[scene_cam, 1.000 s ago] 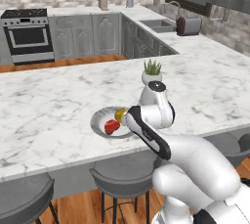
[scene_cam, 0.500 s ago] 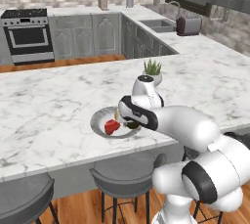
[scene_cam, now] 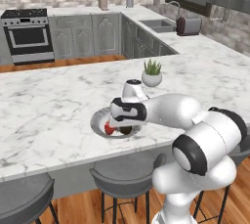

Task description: Take the cheese, steak, and avocado from the fridge and place them on the plate on the dining counter to create an appetizer plate.

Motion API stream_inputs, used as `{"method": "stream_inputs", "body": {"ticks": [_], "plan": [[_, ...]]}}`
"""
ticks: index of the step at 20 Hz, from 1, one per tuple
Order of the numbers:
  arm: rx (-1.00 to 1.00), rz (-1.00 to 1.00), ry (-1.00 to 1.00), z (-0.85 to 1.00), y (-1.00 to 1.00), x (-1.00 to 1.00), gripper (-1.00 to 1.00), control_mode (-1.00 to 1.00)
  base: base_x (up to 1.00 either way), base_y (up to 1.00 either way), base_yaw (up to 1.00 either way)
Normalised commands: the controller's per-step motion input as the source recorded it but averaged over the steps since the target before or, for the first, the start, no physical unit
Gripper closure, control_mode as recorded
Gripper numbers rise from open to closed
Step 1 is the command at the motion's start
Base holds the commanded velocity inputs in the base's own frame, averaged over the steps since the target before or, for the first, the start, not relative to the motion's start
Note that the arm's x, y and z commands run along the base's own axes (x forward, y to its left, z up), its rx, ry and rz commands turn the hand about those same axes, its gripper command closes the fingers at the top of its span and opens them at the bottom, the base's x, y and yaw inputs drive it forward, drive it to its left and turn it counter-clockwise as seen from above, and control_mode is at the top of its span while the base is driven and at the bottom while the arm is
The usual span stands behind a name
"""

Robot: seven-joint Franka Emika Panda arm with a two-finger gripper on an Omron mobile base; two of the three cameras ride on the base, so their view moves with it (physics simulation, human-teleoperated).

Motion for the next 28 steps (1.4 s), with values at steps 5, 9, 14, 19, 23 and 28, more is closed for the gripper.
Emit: {"method": "stream_inputs", "body": {"ticks": [5, 9, 14, 19, 23, 28], "plan": [[-0.01, -0.07, -0.02, -0.26, 0.03, 0.11, 1.00, -1.00, 0.00, 0.00, 0.00], [-0.03, -0.12, -0.05, -0.26, 0.00, 0.24, 1.00, -1.00, 0.00, 0.00, 0.00], [-0.01, -0.16, 0.00, -0.13, 0.00, 0.36, 1.00, -1.00, 0.00, 0.00, 0.00], [0.00, -0.15, 0.00, -0.07, 0.00, 0.37, 1.00, -1.00, 0.00, 0.00, 0.00], [0.00, -0.14, 0.00, -0.11, 0.00, 0.30, 1.00, -1.00, 0.00, 0.00, 0.00], [0.00, -0.12, 0.00, -0.23, 0.05, 0.23, -1.00, -1.00, 0.00, 0.00, 0.00]]}}
